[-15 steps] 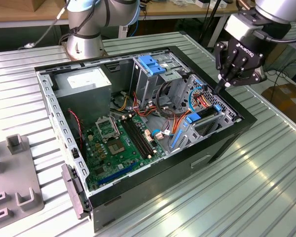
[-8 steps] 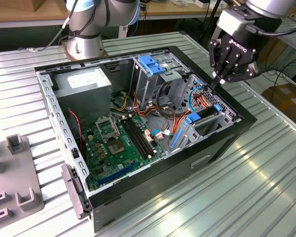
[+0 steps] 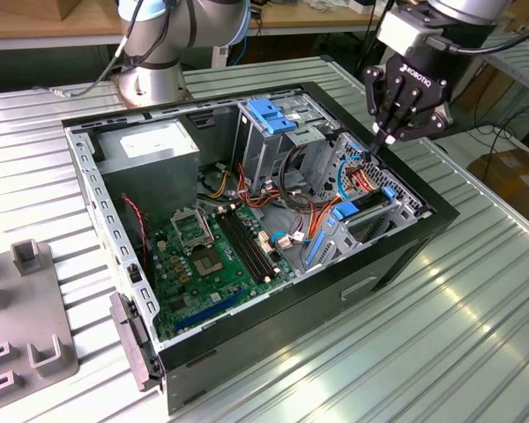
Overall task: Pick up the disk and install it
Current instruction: 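Insert the second disk wire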
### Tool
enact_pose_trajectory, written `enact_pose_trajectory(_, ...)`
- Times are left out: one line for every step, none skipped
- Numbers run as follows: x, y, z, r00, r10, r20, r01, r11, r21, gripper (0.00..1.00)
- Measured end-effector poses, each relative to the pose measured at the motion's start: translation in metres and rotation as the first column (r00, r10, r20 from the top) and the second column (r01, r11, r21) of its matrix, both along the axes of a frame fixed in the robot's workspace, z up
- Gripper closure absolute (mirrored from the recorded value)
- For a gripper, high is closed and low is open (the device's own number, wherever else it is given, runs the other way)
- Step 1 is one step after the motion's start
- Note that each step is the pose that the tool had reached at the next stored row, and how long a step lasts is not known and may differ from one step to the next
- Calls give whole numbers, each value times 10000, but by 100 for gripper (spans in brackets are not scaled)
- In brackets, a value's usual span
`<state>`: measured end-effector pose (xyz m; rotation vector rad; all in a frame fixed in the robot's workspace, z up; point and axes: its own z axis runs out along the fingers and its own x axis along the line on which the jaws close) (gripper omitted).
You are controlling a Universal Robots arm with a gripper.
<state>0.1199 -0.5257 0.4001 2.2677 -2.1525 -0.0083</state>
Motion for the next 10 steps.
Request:
enact_pose_trajectory(0,13,-1,10000,29,-12,-29,10000,-37,90)
enact_pose_trajectory(-1,28,-3,10000,53,-28,-54,10000,-79,90)
enact_pose_trajectory(-2,49,-7,10000,86,-50,-87,9998,-161,90)
enact_pose_trajectory(-2,78,-9,9999,117,-60,-119,9991,-405,90)
enact_pose_trajectory(-1,95,-9,9999,119,-61,-122,9985,-531,90)
enact_pose_trajectory(-1,120,-12,9999,120,-62,-123,9979,-633,90)
enact_pose_trajectory(-2,155,-15,9999,120,-63,-124,9973,-720,90)
enact_pose_trajectory(-2,178,-19,9999,119,-63,-124,9972,-741,90)
enact_pose_trajectory(-2,205,-27,9999,120,-64,-125,9971,-746,90)
enact_pose_trajectory(-2,210,-50,9999,120,-63,-125,9971,-744,90)
